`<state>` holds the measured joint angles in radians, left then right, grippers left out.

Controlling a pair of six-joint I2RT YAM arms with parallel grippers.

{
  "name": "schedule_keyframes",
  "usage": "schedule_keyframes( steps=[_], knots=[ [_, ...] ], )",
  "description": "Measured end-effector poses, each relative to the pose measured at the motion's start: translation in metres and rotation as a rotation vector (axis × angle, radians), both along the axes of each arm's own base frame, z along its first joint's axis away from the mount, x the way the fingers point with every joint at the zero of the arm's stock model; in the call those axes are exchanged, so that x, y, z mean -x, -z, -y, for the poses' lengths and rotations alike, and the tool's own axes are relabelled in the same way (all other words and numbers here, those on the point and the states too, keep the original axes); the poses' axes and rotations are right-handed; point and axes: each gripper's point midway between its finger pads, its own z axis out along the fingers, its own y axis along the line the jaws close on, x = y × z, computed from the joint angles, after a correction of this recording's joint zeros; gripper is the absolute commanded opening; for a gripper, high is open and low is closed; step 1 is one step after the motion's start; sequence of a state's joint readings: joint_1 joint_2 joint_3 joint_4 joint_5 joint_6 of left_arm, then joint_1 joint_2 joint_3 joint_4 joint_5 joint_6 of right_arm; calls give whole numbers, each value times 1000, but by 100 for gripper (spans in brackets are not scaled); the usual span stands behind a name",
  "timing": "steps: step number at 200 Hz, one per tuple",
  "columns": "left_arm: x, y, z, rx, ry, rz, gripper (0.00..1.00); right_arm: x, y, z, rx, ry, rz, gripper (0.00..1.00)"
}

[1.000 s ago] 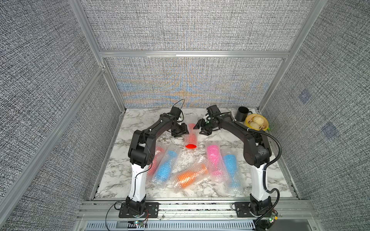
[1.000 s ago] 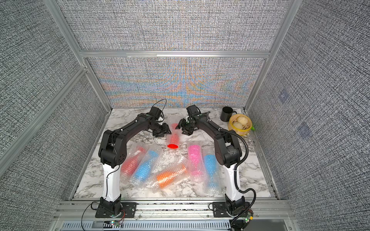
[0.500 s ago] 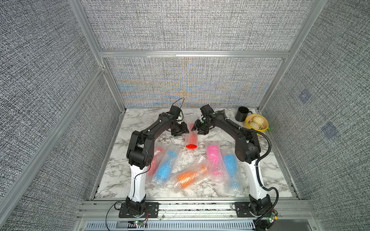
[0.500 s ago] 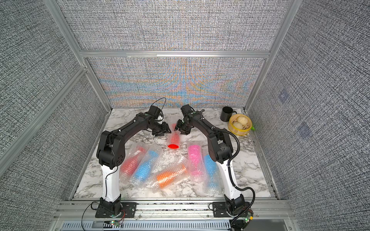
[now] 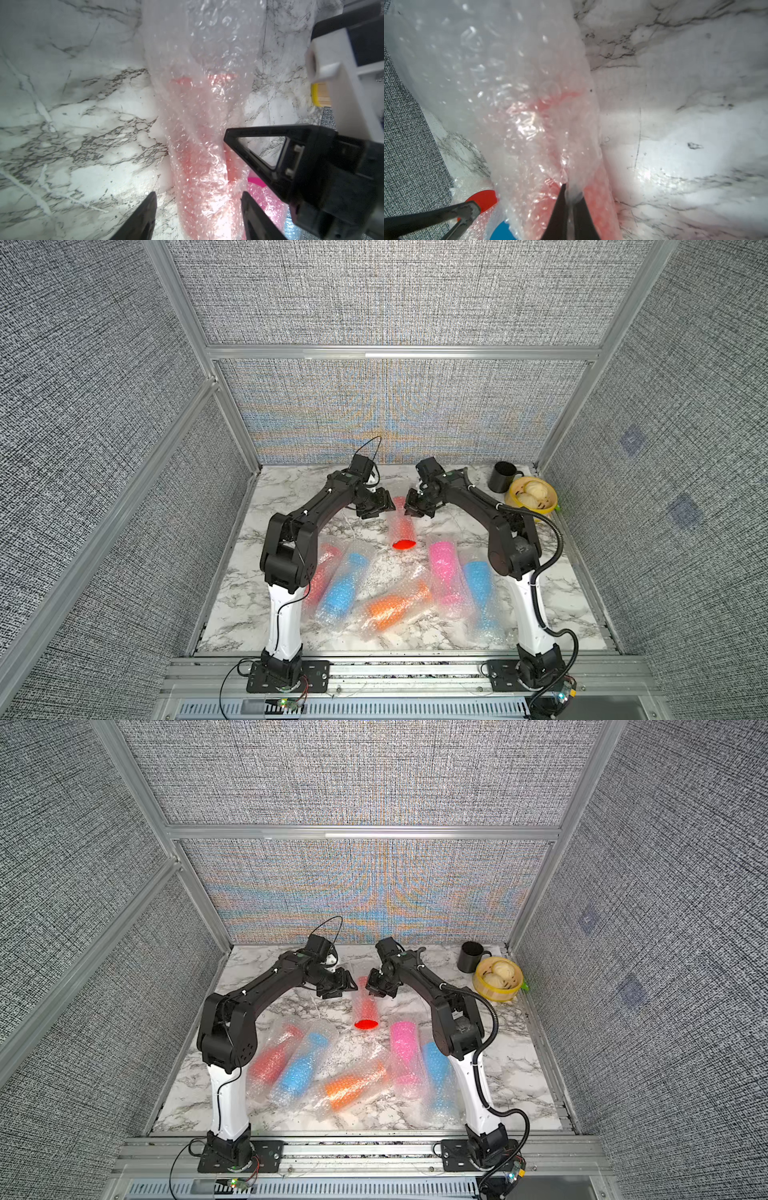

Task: Unpack wine glasses from bubble wrap
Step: Unwrap the bubble wrap at the center of the board.

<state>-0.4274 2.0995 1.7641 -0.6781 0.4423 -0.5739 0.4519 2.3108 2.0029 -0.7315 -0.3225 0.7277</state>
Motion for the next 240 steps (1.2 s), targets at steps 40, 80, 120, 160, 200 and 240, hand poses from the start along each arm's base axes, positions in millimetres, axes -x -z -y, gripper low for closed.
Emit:
schedule_keyframes(
  steps=[40,80,120,160,200,240],
  knots=[
    [-9,17,12,20,10,-35,67,1,-2,1,-1,7,1,6],
    [-11,25,28,45,19,-63,68,1,-1,1,-8,32,-10,6],
    [-17,28,31,47,6,-71,63,1,-2,2,-12,59,-9,5],
    [-14,42,24,-3,-10,-105,57,-4,-7,5,2,84,19,4],
    [-21,41,30,8,-8,-99,16,-3,-7,3,9,89,23,0],
    [-26,40,23,11,-11,-96,0,-9,-6,12,4,96,22,0]
  ],
)
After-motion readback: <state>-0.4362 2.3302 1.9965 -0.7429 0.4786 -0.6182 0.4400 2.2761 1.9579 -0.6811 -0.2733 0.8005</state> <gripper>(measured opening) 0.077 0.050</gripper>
